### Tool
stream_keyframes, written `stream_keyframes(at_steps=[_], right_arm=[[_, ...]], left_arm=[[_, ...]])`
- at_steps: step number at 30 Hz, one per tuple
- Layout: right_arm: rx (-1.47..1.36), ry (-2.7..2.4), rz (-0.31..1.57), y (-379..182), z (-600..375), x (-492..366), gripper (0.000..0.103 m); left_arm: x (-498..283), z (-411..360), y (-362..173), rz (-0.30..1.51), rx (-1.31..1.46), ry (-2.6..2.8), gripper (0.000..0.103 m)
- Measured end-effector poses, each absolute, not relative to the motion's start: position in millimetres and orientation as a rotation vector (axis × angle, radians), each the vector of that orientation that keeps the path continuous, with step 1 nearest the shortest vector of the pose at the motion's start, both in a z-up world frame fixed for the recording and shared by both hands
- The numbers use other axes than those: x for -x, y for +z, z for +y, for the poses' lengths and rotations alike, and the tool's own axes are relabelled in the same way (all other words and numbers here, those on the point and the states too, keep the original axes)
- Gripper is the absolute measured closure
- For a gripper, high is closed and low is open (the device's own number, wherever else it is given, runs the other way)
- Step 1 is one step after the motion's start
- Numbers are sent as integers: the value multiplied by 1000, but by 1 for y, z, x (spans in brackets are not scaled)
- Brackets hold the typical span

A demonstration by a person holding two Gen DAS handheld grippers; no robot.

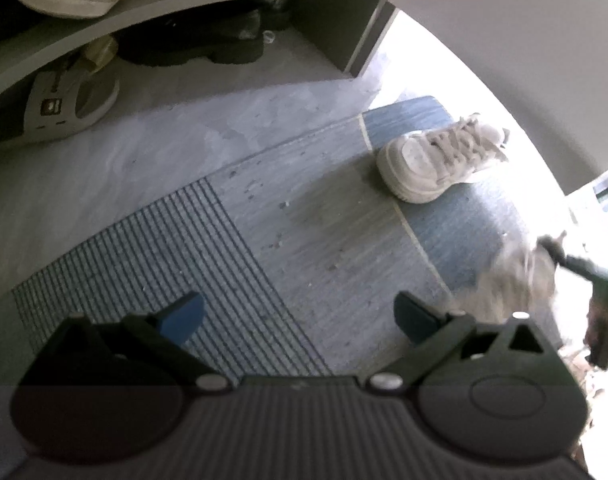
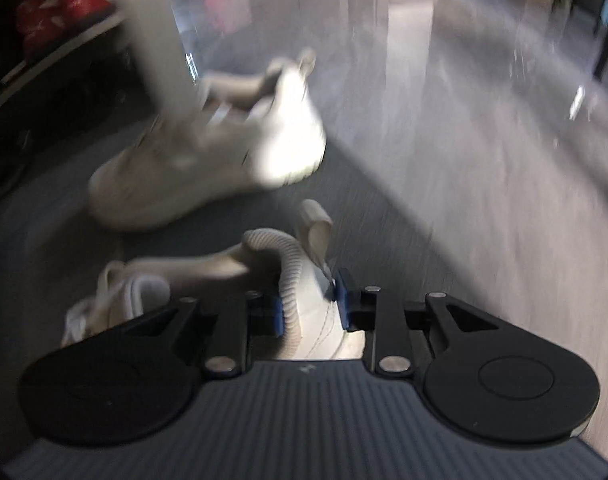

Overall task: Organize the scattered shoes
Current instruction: 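Grasp one white sneaker at its heel collar with the right gripper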

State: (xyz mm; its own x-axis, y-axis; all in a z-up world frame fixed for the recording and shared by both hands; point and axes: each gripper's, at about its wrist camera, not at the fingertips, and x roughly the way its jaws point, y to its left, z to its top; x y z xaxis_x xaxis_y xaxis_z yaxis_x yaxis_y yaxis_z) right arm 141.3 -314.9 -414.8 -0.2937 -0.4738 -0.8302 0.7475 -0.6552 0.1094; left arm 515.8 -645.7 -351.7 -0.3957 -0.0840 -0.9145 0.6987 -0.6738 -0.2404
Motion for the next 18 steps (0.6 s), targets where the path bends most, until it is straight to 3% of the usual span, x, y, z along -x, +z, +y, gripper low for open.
stream_keyframes(at_steps=[10,18], right_arm=[[-1313,-2006,190,-432,-264,-219,74],[-1207,-1942,155,-429,-263,-224,62]], left_arm=[[-498,-632,-355,790,-1361,-2165,1],[-490,-627,-363,806,-1381,-2171,1]])
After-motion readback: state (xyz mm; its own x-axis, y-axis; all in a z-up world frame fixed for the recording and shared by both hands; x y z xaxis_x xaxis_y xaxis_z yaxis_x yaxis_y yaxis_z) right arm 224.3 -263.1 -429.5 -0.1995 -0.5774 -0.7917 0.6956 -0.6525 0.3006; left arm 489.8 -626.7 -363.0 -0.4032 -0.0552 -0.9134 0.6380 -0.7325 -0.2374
